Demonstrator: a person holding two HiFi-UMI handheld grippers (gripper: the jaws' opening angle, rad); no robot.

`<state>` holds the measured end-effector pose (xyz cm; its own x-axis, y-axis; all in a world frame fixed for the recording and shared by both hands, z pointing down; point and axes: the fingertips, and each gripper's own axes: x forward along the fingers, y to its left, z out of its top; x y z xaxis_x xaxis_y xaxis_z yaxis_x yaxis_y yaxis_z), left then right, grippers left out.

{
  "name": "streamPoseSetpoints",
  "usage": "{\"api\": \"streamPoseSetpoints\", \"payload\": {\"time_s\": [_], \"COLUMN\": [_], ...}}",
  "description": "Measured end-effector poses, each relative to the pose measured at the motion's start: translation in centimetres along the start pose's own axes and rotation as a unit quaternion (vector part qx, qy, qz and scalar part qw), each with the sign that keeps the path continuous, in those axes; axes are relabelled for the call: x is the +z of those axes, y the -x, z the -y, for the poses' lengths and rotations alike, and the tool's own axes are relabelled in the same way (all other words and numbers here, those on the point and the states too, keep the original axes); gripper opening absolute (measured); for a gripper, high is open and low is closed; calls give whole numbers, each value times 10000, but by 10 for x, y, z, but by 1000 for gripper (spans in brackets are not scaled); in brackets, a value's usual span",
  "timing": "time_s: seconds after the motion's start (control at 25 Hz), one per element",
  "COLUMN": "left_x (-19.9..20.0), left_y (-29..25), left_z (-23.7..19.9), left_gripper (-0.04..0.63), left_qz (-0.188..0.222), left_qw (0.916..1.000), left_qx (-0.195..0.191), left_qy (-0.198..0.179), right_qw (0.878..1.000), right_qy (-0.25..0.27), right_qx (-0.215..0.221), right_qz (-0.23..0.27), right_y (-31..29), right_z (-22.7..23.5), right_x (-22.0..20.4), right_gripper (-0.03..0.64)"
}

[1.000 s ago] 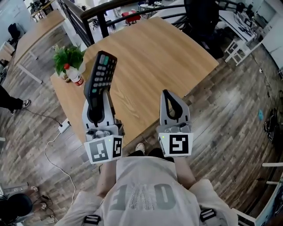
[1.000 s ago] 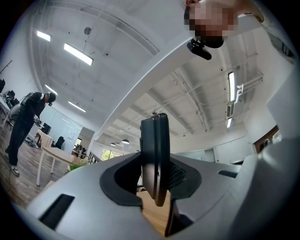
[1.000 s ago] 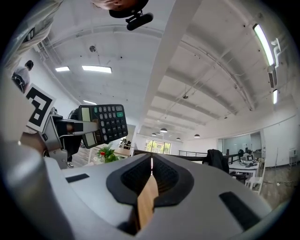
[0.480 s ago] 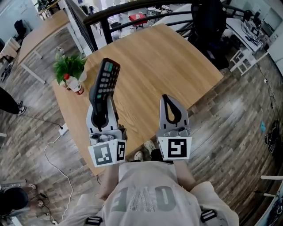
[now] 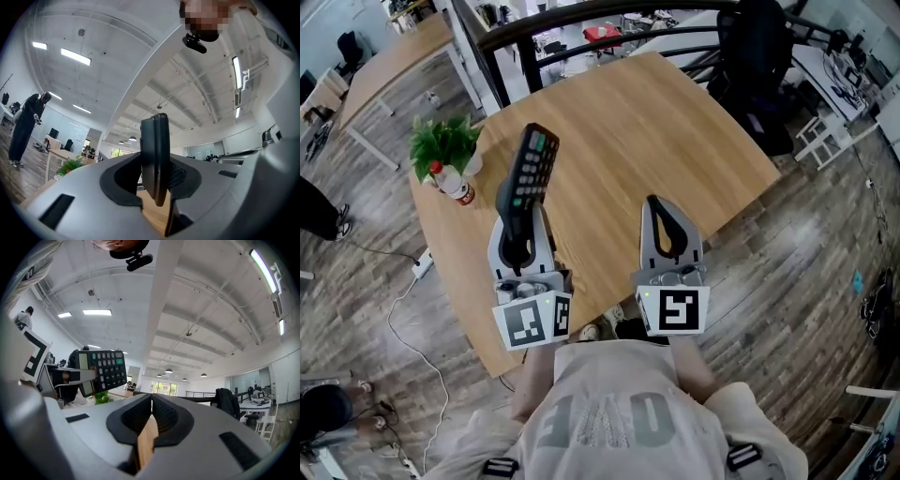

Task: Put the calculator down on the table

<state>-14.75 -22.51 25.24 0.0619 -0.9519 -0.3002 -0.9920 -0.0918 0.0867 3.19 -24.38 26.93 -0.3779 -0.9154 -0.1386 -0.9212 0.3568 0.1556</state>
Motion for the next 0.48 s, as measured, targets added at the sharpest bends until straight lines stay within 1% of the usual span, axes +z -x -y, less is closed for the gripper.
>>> {"api": "streamPoseSetpoints", "payload": {"time_s": [0.2,0.32,0.4,0.48], "left_x": [-12,-19,-26,-33], "left_y": [-11,-21,-32,-46], "left_z": [2,0,2,5], "left_gripper": [110,110,110,110], "left_qz": [-115,-249,-472,-778], "left_qw": [9999,9996,9984,9951], "left_qx": [45,28,-137,-460], "left_qy": [-11,-145,-288,-391], "right_qw": [9998,9996,9995,9994], "right_qy": [149,162,159,146], "right_qx": [140,193,229,257], "right_qz": [-87,-101,-127,-181], "right_y": [-12,-19,-22,-25], "right_z": [6,9,11,15], "right_x": [-10,-13,-15,-18], "right_gripper": [20,20,20,20]}}
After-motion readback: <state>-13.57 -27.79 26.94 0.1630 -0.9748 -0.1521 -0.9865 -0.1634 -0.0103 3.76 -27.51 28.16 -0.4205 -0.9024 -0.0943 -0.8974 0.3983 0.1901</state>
